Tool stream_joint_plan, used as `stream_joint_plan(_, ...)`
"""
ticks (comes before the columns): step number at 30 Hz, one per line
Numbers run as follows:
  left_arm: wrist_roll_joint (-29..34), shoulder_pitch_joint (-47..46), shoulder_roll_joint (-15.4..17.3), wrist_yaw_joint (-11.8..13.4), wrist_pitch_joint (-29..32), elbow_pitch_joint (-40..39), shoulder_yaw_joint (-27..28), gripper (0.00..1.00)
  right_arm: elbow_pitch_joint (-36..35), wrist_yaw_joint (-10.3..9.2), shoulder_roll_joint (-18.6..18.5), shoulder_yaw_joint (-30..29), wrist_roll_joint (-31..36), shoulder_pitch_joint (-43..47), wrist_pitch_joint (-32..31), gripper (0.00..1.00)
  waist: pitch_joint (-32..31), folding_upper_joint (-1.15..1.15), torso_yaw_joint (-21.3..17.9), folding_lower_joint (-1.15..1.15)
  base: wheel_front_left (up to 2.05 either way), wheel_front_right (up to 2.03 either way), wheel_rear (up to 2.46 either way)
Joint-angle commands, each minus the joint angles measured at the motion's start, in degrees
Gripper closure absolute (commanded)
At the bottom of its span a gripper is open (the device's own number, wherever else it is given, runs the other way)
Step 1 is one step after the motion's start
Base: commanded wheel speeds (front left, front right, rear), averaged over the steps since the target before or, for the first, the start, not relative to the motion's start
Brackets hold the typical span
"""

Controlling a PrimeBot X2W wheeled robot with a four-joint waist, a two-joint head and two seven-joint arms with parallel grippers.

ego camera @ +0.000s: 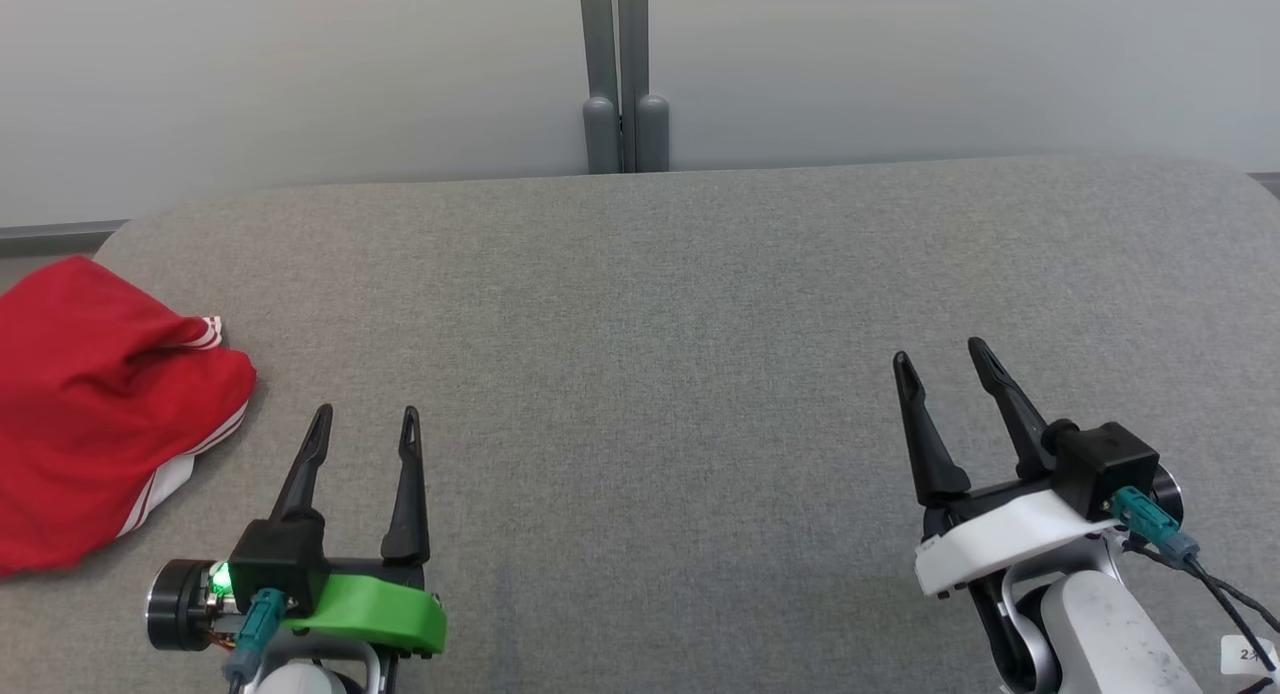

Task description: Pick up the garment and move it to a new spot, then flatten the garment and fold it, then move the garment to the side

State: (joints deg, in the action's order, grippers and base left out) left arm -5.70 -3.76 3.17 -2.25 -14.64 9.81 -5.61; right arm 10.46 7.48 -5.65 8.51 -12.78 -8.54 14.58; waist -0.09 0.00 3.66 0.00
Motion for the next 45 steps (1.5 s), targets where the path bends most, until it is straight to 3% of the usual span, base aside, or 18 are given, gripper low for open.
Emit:
stream_joint_plan(1, 1.7, 0.0, 0.0, 0.1, -0.4, 0.0, 0.1, 0.00, 0.0, 0.02, 0.1, 0.3, 1.3, -0.6, 0.4, 0.00, 0.0, 0.00, 0.0, 0.00, 0.00, 0.00, 0.00)
stream_joint_plan(33, 1.1, -0.3, -0.3, -0.5, -0.5, 0.8, 0.7, 0.00, 1.2, 0.02, 0.1, 0.7, 1.1, -0.6, 0.7, 0.00, 0.1, 0.00, 0.7, 0.00, 0.00, 0.00, 0.00)
stream_joint_plan(39, -1.2, -1.2, -0.2, 0.9, -0.5, 2.8, 1.3, 0.00, 0.7, 0.02, -0.3, 1.6, 0.2, 0.0, 0.7, 0.00, 0.3, 0.00, 3.0, 0.00, 0.00, 0.00, 0.00)
stream_joint_plan(45, -2.5, -1.6, -0.2, 1.7, -0.5, 4.5, 2.1, 0.00, 1.0, 0.02, -0.2, 1.4, -0.6, 1.0, 0.6, 0.00, 0.3, 0.00, 8.2, 0.00, 0.00, 0.00, 0.00)
